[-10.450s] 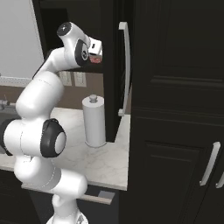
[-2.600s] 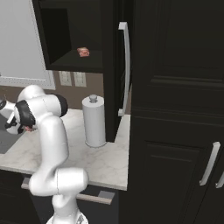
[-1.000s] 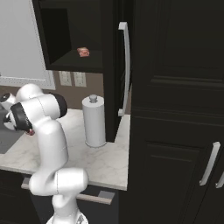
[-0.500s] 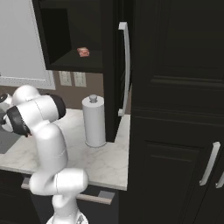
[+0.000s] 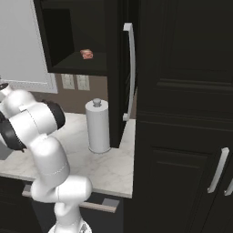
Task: Locate and retrieve the bar soap and bar soap from the cabinet. Place them next to the sink.
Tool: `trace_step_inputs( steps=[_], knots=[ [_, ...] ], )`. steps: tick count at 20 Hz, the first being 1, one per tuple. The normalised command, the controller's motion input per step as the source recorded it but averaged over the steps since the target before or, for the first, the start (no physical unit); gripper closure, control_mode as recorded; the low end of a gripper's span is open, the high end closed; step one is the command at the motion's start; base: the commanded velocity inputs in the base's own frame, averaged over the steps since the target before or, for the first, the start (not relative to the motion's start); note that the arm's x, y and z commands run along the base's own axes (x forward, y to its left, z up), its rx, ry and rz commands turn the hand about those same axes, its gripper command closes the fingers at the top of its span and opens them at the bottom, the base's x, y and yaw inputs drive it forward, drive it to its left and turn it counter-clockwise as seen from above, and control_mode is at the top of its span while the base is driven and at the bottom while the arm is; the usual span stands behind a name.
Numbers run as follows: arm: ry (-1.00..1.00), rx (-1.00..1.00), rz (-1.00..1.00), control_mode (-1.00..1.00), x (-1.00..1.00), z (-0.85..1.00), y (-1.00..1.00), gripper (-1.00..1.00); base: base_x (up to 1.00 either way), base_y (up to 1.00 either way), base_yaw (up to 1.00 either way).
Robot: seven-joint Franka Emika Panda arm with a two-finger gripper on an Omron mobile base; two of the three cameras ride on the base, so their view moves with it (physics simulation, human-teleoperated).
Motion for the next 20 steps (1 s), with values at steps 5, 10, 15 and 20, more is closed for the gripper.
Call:
trace_step_inputs(
  steps=[5, 10, 15, 20],
  knots=[
    [0.13, -0.12, 0.13, -1.0, -0.5, 0.11, -0.05, -1.0, 0.0, 0.0, 0.0],
    [0.1, -0.14, 0.19, -1.0, -0.51, 0.24, -0.05, -1.0, 0.0, 0.0, 0.0],
    [0.07, -0.09, 0.21, -1.0, -0.39, 0.3, -0.15, -1.0, 0.0, 0.0, 0.0],
    [0.01, 0.01, 0.25, -1.0, -0.32, 0.07, -0.34, -1.0, 0.0, 0.0, 0.0]
  ],
)
